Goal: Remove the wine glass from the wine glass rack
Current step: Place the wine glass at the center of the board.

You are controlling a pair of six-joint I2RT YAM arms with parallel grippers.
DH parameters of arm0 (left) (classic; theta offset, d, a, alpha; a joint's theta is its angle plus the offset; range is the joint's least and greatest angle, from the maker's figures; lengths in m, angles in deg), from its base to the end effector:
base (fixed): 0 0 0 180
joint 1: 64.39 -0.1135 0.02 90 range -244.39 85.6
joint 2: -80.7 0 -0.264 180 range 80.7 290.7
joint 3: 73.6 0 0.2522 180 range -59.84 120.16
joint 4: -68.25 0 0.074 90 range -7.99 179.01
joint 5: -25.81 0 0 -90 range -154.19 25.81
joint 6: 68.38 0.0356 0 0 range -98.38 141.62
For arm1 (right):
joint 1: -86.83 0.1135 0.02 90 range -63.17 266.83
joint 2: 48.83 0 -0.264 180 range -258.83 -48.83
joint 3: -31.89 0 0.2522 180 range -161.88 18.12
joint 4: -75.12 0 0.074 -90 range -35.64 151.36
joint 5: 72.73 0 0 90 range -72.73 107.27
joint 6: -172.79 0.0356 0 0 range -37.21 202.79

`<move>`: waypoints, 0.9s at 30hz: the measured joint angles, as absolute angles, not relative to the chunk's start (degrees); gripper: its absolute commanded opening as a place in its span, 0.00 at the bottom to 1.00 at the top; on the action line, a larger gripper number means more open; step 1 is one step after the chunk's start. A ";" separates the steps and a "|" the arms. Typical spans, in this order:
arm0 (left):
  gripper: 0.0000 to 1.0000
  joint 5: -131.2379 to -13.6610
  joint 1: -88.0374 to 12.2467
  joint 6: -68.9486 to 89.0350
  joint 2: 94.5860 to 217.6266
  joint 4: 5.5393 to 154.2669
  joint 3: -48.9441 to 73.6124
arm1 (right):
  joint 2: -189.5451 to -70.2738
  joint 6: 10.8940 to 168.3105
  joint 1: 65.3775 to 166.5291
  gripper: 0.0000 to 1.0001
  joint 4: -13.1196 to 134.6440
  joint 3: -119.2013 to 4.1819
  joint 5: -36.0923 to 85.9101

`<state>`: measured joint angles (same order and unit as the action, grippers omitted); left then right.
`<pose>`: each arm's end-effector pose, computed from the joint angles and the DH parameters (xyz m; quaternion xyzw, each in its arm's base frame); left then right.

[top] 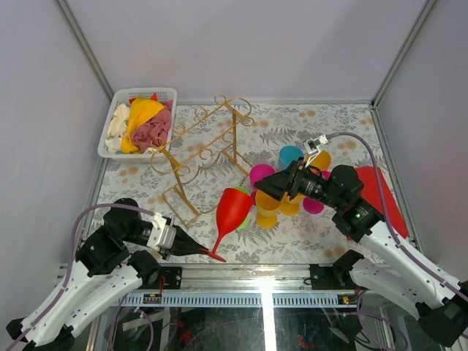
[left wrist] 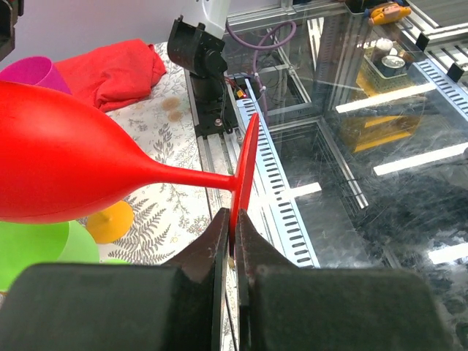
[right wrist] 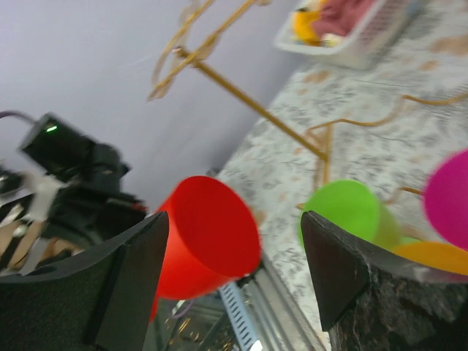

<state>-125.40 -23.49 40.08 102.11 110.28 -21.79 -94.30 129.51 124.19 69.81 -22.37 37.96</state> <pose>0.0408 -0.0766 0.3191 0.6098 0.4203 -0.4929 0.4566 0.1443 0.1260 0.3468 -0.0753 0.6826 0.5711 0.4497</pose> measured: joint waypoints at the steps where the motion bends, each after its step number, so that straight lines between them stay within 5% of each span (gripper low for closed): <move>1: 0.00 -125.77 -23.49 40.65 102.11 110.34 -21.79 | -94.80 130.36 124.19 0.80 72.03 -22.19 41.02; 12: 0.00 -128.33 -23.49 44.15 102.11 112.40 -21.81 | -101.91 137.86 124.17 0.70 89.45 -20.73 61.36; 27: 0.00 -129.88 -23.25 44.47 102.07 112.84 -21.40 | -105.01 136.83 131.01 0.52 94.18 -20.42 70.50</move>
